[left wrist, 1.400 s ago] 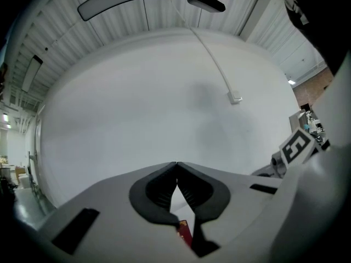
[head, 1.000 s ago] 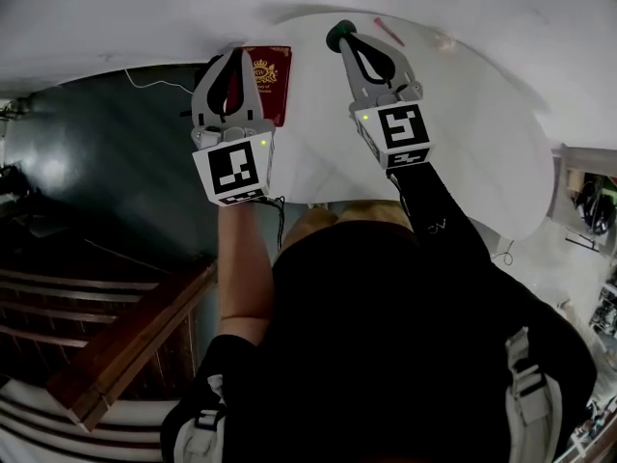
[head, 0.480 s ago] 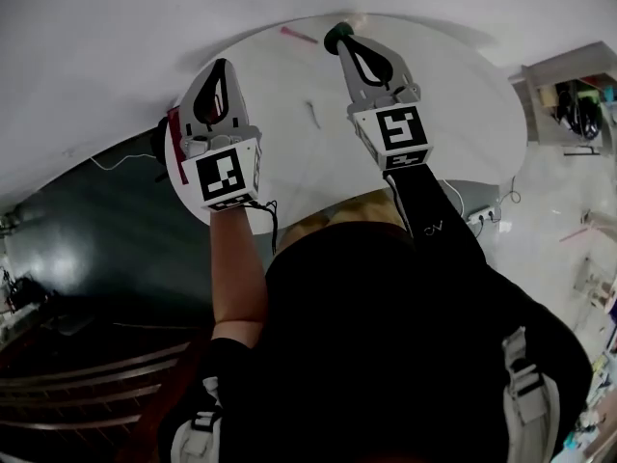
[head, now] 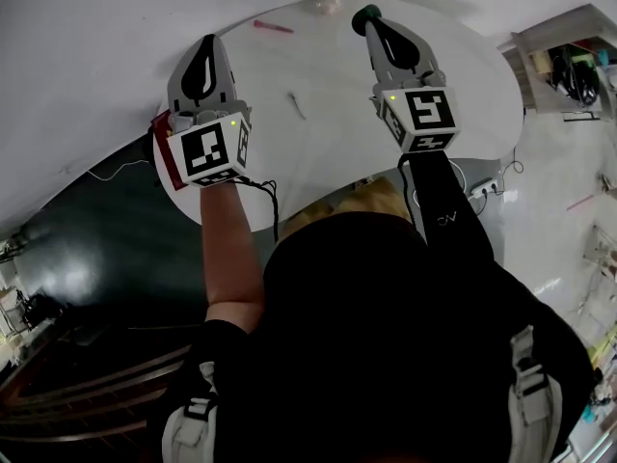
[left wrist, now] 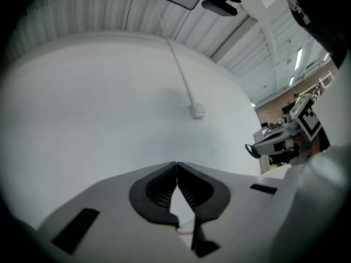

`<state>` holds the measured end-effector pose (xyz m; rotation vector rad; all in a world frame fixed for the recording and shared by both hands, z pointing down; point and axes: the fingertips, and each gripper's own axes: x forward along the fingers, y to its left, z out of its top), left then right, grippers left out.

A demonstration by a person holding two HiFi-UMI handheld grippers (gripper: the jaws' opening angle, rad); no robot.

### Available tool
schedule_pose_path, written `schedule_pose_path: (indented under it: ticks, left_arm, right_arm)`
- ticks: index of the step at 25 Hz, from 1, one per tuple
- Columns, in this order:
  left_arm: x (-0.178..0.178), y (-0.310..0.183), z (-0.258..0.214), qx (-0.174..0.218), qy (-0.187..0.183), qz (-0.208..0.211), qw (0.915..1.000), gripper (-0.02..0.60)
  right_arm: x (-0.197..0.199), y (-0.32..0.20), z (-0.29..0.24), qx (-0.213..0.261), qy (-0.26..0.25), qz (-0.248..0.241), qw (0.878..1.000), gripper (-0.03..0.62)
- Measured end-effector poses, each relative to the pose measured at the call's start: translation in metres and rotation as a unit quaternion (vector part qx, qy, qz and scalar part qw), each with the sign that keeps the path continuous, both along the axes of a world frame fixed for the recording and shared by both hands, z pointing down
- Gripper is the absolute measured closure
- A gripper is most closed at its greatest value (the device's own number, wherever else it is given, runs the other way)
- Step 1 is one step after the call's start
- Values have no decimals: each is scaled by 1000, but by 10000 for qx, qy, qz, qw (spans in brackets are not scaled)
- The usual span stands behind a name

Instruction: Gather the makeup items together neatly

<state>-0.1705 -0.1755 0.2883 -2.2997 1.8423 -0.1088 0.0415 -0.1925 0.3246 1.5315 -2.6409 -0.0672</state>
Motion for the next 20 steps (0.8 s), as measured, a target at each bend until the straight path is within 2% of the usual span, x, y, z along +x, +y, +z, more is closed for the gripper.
schedule_pose_path:
  ticks: [3, 6, 10, 12, 14, 17, 19, 20]
  left_arm:
    - [2, -5, 0, 9, 12, -19, 10000, 572]
    - [-2, -7, 2, -11, 70, -108, 9999, 572]
    - [-8, -7, 2, -33, 217, -197, 9996, 572]
    - [-14, -5, 1, -45, 207, -275, 9994, 572]
    - [-19, -2, 2, -69, 201, -347, 9992, 572]
    - [-28, -3, 4, -129, 274, -449, 9985, 572]
    - [-31, -2, 6, -155, 294, -493, 9982, 572]
    - [-33, -1, 7, -169, 295, -509, 9981, 572]
  right_arm:
    - [-25, -9, 27, -463, 56, -447, 9979, 589]
    - [-57, -20, 102, -1513, 451, -921, 9832, 589]
    - [-75, -18, 208, -2677, 1469, -1109, 9457, 589]
    - [-76, -6, 256, -3206, 1901, -1178, 9204, 589]
    - [-76, 13, 292, -3716, 2098, -1306, 8949, 589]
    - [-73, 26, 320, -3998, 2306, -1400, 8760, 589]
    - [-73, 26, 326, -3927, 2410, -1411, 8762, 589]
    - [-73, 31, 328, -4026, 2370, -1441, 8724, 589]
